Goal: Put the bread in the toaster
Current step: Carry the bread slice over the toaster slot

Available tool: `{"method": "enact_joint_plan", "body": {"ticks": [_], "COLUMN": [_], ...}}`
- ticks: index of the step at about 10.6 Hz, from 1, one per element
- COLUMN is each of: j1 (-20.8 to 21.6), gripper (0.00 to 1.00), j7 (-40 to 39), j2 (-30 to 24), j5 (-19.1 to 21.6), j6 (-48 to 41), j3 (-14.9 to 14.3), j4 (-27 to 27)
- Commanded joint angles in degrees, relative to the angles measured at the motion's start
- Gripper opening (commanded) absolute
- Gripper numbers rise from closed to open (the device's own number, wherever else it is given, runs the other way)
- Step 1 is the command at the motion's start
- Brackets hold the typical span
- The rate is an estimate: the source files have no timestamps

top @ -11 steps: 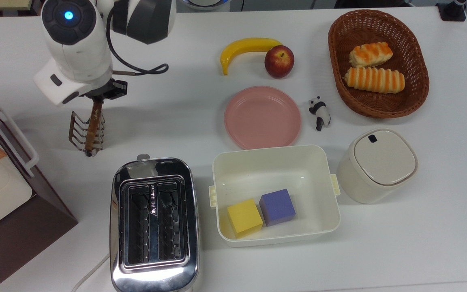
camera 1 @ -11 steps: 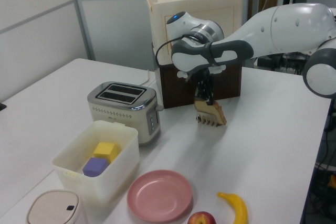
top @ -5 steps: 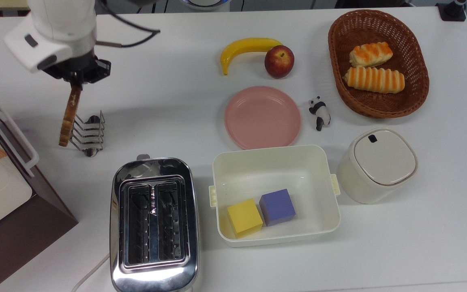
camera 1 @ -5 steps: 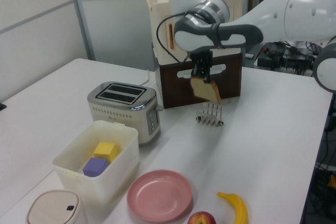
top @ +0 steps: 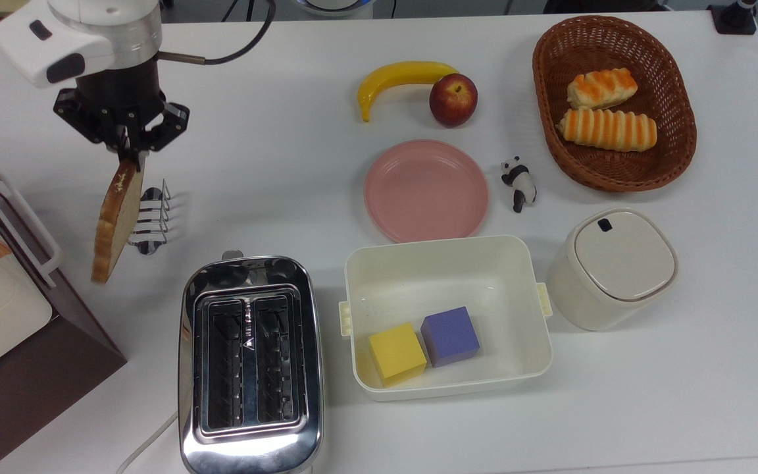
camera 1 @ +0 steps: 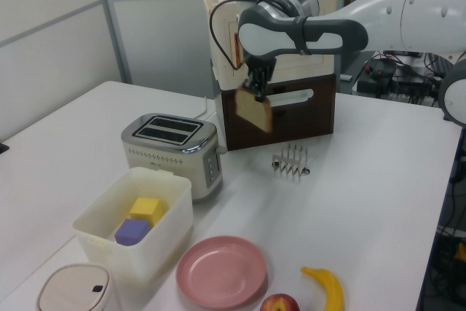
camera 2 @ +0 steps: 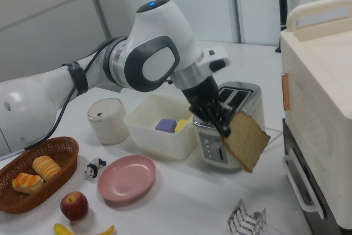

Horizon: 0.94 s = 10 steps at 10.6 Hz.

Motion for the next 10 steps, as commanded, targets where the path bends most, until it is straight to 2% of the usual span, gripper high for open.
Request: {"method": "enact_joint_plan", "body": {"ticks": [1, 2, 4, 7, 10], "j1": [1.1, 1.2, 1.1, 1.1, 1.2], "gripper": [0.02, 0.02, 0.02, 0.02, 0.00], "j7": [3.1, 3.1, 3.1, 3.1, 3.1], "j2": [-0.4, -0.4, -0.2, 0.4, 2.2], "j5": [5.6, 8.2, 12.6, 16.0, 17.3], "j6": [10.2, 13.1, 19.8, 27.6, 29.5], "j3": [0.3, 0.4, 2.6, 5.5, 6.9], "j4": [-0.8, -0.9, -0.9, -1.4, -1.5]}}
